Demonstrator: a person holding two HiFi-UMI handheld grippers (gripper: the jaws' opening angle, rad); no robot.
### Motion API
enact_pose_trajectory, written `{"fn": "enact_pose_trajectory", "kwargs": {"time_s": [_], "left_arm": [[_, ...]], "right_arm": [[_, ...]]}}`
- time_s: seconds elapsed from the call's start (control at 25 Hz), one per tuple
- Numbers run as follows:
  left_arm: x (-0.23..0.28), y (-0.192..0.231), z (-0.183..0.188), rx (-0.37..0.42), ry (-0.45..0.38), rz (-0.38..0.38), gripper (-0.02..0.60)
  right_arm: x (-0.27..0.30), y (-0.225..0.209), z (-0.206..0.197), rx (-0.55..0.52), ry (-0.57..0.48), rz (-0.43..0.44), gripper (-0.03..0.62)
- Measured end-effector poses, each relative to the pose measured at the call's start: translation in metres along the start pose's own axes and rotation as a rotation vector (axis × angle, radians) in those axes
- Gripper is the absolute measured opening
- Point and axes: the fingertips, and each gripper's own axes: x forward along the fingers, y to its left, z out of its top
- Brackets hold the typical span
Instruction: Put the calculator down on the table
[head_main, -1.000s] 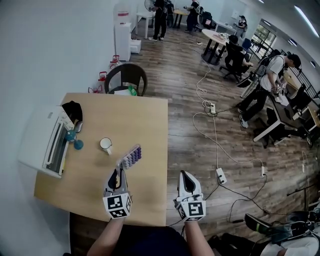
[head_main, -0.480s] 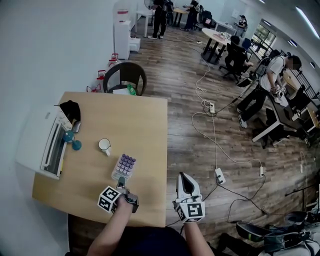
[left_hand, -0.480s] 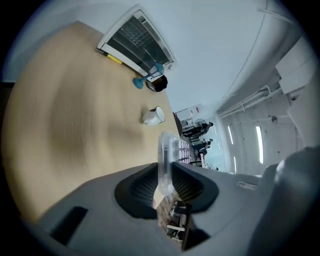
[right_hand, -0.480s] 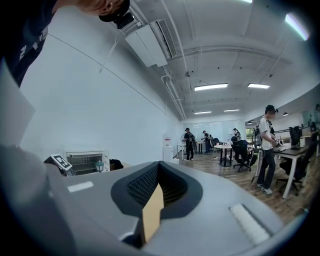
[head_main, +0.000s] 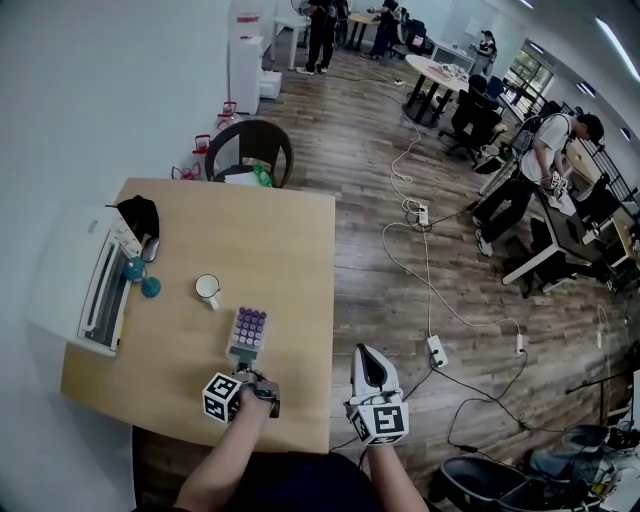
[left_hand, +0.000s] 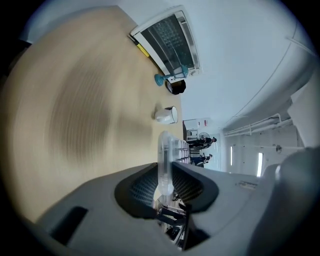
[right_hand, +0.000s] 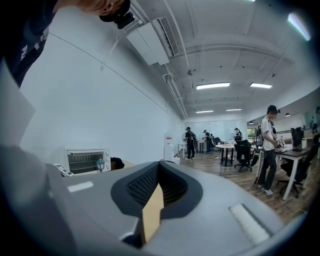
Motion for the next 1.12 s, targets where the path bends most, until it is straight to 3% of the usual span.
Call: {"fn": "enact_pose_trajectory", "kwargs": {"time_s": [0.32, 0.44, 0.76, 1.12], "left_arm": [[0.021, 0.022, -0.008, -0.117, -0.021, 0.036, 0.087], [0.032, 0.035, -0.009, -0.094, -0.037, 0.072, 0.087], [0.063, 0.05, -0.01, -0.122, -0.051, 0.077, 0.087], [0.086, 0.07, -0.011, -0.091, -0.062, 0.113, 0.087]], "right_arm": [[0.006, 0.004, -0.006, -0.019, 0.023, 0.01, 0.012], [0.008, 0.005, -0.007, -0.033, 0.034, 0.016, 0.012], [0.009, 0.007, -0.015, -0.049, 0.058, 0.03, 0.012], [0.009, 0.005, -0.023, -0.042, 0.096, 0.037, 0.012]]}}
